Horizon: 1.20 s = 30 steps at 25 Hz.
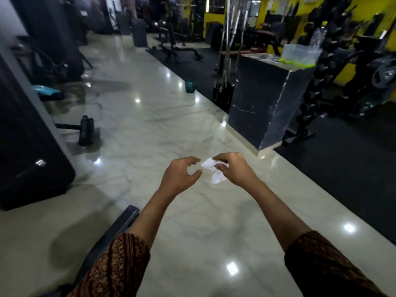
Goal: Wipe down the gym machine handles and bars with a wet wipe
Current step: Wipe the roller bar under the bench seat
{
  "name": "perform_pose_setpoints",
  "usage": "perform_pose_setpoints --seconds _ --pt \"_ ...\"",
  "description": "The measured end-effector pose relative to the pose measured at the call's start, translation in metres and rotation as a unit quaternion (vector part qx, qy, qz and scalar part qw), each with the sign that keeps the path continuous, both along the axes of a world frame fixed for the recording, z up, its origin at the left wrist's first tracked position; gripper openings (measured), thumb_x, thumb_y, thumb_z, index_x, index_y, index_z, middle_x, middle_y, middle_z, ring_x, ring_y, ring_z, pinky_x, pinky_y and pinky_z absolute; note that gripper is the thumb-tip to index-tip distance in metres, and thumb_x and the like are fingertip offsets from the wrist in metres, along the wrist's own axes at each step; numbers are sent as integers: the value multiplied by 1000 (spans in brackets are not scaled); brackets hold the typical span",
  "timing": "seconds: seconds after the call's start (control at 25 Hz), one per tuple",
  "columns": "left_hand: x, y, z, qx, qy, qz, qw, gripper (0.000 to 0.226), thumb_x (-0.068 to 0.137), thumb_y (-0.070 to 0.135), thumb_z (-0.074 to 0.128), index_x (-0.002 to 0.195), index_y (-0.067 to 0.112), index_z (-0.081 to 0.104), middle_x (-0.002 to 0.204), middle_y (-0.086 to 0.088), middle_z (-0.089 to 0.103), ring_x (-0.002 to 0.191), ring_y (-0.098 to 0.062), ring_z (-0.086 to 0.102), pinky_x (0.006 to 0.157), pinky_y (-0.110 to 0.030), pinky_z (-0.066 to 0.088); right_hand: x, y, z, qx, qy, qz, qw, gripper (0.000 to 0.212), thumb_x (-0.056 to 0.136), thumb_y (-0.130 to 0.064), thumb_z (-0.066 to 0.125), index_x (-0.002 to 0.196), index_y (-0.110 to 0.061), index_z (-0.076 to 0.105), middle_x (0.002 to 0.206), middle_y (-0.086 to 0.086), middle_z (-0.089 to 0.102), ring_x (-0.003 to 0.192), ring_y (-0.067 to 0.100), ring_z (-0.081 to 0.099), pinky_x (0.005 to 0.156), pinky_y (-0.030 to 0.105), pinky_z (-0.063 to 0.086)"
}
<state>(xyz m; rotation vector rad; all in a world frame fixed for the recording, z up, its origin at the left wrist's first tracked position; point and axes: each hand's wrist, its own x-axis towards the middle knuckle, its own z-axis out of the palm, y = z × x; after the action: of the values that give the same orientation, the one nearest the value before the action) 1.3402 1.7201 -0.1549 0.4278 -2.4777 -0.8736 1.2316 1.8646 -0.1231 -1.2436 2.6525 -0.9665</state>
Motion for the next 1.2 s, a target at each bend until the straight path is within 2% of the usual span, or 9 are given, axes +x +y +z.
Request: perform_pose_setpoints --seconds 0.12,0.24,0.36,0.56,0.64,0.76,0.88,1.04,1.2 --pt "-26 -31 5 -7 -4 52 999 35 79 25 70 113 14 66 105 -3 68 99 -18 62 83 -30 49 -47 -41 4 -25 -20 37 999 27 86 -1 55 112 -1 65 114 13 66 107 23 60 75 6 33" --pt "-34 -64 4 -18 -35 115 993 37 81 28 69 116 16 64 107 -2 67 100 -17 61 83 -28 48 -76 -95 3 -26 -23 114 993 25 85 1 57 109 1 66 110 15 67 103 23 62 71 3 34" --pt "-39 -105 -3 -8 -41 211 977 38 81 28 68 117 16 63 108 -2 67 101 -18 61 84 -28 47 -98 -158 -2 -38 -30 198 979 23 84 4 57 105 3 68 106 14 69 94 15 63 64 -2 33" --pt "-52 -157 -6 6 -48 355 934 37 82 28 67 117 16 63 108 -2 67 101 -18 60 86 -34 48 -132 -268 -6 -19 -42 349 936 24 85 0 56 106 -2 68 105 12 69 99 22 65 77 18 44" --pt "-53 -167 -1 7 -62 394 917 38 83 27 66 119 15 62 111 -3 66 103 -20 60 87 -34 47 -138 -300 2 -13 -36 394 918 24 86 -1 57 107 -1 68 106 13 69 99 22 64 77 16 42" --pt "-45 -187 -2 17 -55 484 873 37 84 26 66 119 13 62 113 -5 65 105 -20 59 87 -28 43 -137 -355 9 -29 -33 458 888 23 85 0 60 107 1 67 106 14 68 95 20 62 71 8 34" --pt "-33 -202 -14 36 -87 542 835 38 85 29 65 119 14 61 115 -4 64 105 -18 58 86 -24 41 -120 -404 -7 -13 -47 517 854 25 84 -2 61 108 -2 68 107 13 68 91 11 57 73 8 34" --pt "-19 -250 -29 52 -90 602 792 36 86 28 63 119 14 61 116 -4 64 106 -18 57 86 -24 41 -95 -476 -30 21 -44 586 809 26 87 -7 59 111 -8 67 108 9 67 97 17 61 75 10 36" --pt "0 -324 -39 53 -93 643 758 36 84 26 65 117 10 62 114 -8 65 103 -21 60 86 -28 43 -66 -569 -37 51 -44 631 772 27 88 -9 57 114 -9 66 110 11 67 101 22 61 86 28 48"
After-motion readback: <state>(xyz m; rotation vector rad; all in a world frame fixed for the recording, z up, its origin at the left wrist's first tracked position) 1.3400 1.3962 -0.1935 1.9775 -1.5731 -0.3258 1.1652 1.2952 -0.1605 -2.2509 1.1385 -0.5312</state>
